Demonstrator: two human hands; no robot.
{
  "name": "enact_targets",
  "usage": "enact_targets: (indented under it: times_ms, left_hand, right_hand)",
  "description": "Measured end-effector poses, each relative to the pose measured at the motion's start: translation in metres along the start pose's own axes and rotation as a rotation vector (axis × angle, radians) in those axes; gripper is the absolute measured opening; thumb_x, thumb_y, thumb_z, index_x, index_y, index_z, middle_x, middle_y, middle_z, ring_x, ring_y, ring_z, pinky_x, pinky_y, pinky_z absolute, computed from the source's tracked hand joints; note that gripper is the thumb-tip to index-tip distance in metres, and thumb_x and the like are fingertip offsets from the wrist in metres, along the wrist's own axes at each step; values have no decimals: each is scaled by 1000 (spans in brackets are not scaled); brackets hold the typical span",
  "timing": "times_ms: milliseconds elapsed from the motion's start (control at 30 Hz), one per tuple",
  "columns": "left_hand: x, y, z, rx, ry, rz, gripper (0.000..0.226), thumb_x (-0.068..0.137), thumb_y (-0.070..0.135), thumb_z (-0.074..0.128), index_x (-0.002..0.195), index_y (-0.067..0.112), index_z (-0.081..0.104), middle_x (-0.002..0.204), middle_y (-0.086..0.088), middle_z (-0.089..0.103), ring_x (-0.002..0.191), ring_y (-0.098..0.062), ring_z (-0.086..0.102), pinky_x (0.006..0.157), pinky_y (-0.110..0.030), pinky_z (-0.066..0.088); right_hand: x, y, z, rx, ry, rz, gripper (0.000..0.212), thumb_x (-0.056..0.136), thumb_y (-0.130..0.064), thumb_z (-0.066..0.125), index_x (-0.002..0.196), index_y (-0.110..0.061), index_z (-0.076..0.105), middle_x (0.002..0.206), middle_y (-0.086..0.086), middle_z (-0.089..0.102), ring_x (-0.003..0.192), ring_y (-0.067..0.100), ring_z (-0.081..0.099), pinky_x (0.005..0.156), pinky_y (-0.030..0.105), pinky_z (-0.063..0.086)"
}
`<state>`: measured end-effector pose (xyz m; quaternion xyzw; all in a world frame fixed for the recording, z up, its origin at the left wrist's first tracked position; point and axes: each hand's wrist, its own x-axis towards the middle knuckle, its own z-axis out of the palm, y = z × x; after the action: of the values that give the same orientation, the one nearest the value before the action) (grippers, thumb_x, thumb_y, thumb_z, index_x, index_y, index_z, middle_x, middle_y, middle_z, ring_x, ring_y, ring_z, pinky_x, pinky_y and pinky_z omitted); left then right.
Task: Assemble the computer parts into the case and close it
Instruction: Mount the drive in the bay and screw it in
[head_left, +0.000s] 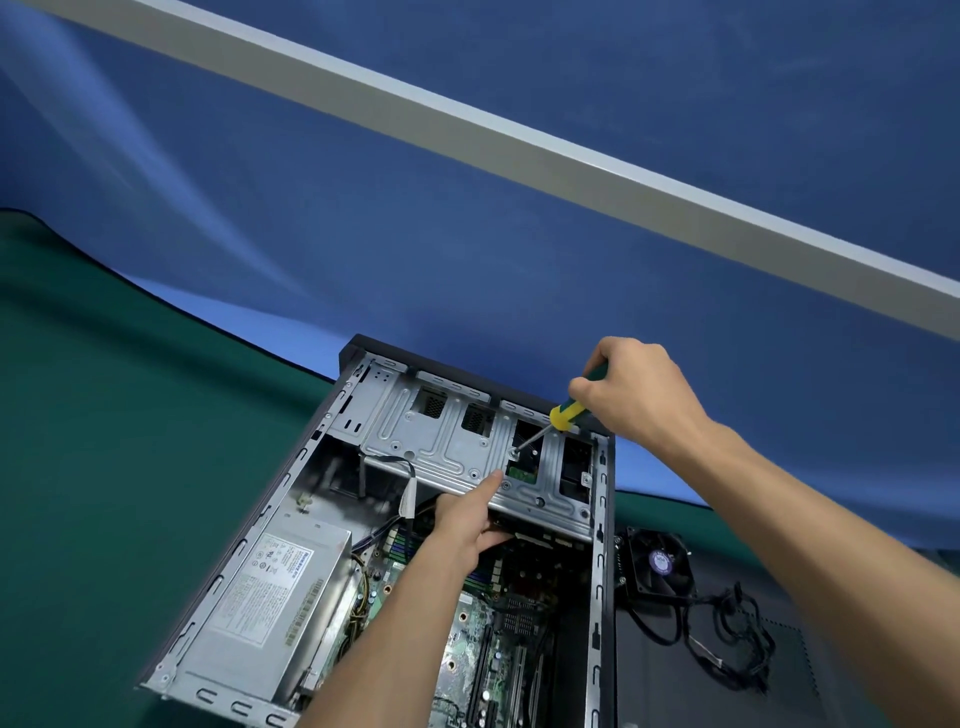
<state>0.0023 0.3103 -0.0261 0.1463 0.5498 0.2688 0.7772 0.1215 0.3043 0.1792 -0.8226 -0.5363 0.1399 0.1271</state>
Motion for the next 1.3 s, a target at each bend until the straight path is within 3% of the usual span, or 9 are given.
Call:
enact_targets:
  times_ms: [200,333,500,600,733,800,1000,1167,1300]
  left_hand:
    - [1,1,-1,-3,-36,6,74,79,27,76,135,1,36,127,-23,50,114,-35,53,81,-51,56]
    - [0,1,-1,13,-53,20,66,79,28,76,126,-4,43,116,-17,54,98,-29,55,73,-45,58]
    - [-1,2,-1,32,-55,31,60,79,29,75,122,-4,49,120,-17,53,105,-31,53,69,-42,58]
    - [-3,3,-2,30,-59,39,54,81,28,74,118,-4,53,114,-16,54,99,-30,53,65,-41,57]
    - [-4,1,-2,48,-57,64,54,80,31,74,116,-4,53,92,-7,51,80,-22,51,60,-38,58]
    - [-4,1,-2,40,-52,85,55,79,32,75,114,-5,55,88,-8,49,77,-22,51,56,-36,58]
    - [-3,-2,-3,88,-39,127,49,79,35,74,108,0,56,101,-9,54,94,-28,54,59,-35,60]
    - [-5,-7,1,68,-5,184,34,84,31,70,94,-1,62,55,1,36,56,-17,42,55,-36,58]
    - [-11,-2,-1,60,-26,197,36,85,27,69,108,0,63,76,-26,60,84,-35,61,55,-35,58]
  right_hand:
    - [9,-11,-5,-86,-106,14,31,83,-24,57,102,0,56,84,20,66,58,23,48,55,28,38]
    - [17,-22,-15,-17,-293,29,18,90,-21,52,103,-17,39,73,8,66,44,19,60,44,23,46]
    - [13,-34,-9,-293,-107,11,38,101,-32,39,72,-8,43,66,10,58,61,32,61,57,29,47]
    - [16,-45,-11,-193,-259,70,13,98,-24,39,100,-11,36,81,10,65,57,30,63,65,32,54]
    - [15,-47,-5,-207,-143,53,27,99,-31,39,111,-7,39,94,13,65,84,33,67,76,38,55]
    - [13,-47,-5,-103,-182,69,34,95,-29,42,123,-15,28,88,13,68,76,34,69,78,43,56]
    - [12,-40,-3,-167,-120,59,26,97,-29,42,115,-11,36,95,12,64,81,33,66,75,42,56]
    - [11,-43,4,-134,-110,40,14,97,-22,41,98,-9,42,92,13,67,74,33,66,62,38,53]
    - [14,-47,5,-16,-175,47,18,94,-20,42,109,-13,34,92,14,64,75,33,66,69,41,56]
